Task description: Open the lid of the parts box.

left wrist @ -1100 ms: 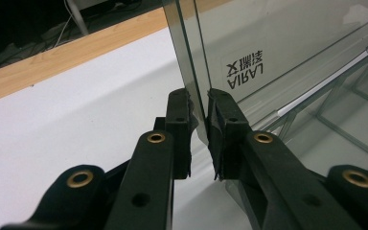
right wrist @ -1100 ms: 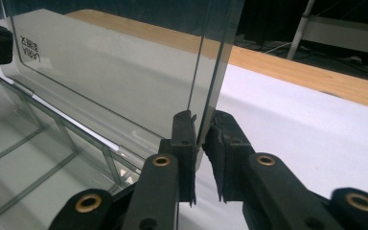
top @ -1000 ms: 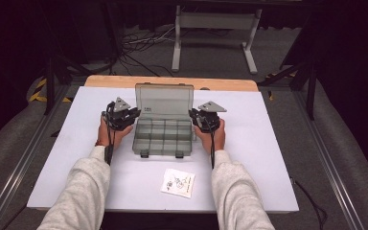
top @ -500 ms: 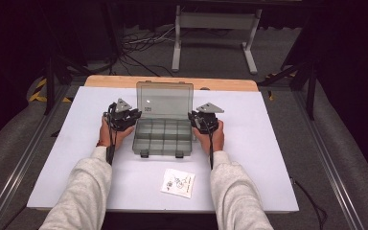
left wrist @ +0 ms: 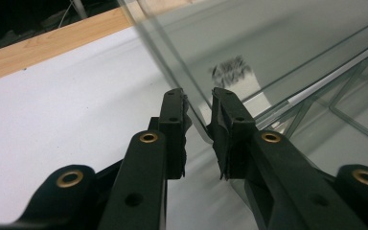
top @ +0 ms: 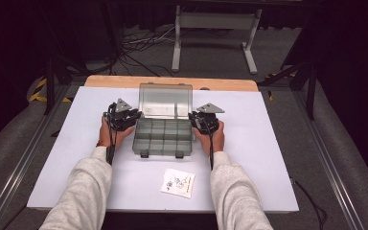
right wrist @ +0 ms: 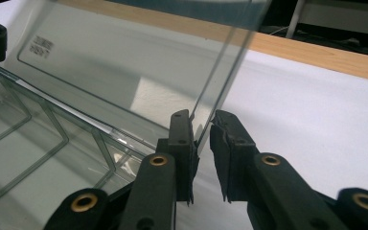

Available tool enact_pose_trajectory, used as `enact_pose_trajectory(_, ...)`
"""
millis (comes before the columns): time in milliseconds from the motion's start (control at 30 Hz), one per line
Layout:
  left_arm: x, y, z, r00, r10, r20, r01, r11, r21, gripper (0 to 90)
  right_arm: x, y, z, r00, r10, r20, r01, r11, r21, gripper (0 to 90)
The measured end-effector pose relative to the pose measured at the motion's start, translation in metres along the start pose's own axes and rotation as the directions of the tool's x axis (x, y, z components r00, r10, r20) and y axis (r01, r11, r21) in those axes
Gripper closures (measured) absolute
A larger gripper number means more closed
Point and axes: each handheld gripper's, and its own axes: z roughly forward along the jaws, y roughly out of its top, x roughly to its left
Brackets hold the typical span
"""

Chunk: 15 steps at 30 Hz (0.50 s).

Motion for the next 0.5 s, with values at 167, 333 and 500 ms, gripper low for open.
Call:
enact_pose_trajectory(167,0.0007,-0.0005,0.0005,1.0000,-0.003,0.009,0.003,1.0000,0.001,75.5,-0.0003,-0.0007,0.0004,1.0000,0.005,-0.003,-0.005,1.000,0.005,77.9)
enact_pose_trajectory(333,0.0008,-0.0002,0.0002,1.0000,-0.001,0.008,0.001,1.0000,0.005,75.5,-0.0005,-0.0007,0.0004,1.0000,0.005,-0.005,-0.005,1.000,0.006,77.8)
enact_pose_trajectory(500,0.0014,0.0012,-0.0021,1.0000,0.010,0.001,-0.010,0.9998,0.016,74.0,-0.0004,0.0003,-0.0003,1.0000,-0.006,0.002,0.006,1.000,0.014,77.0)
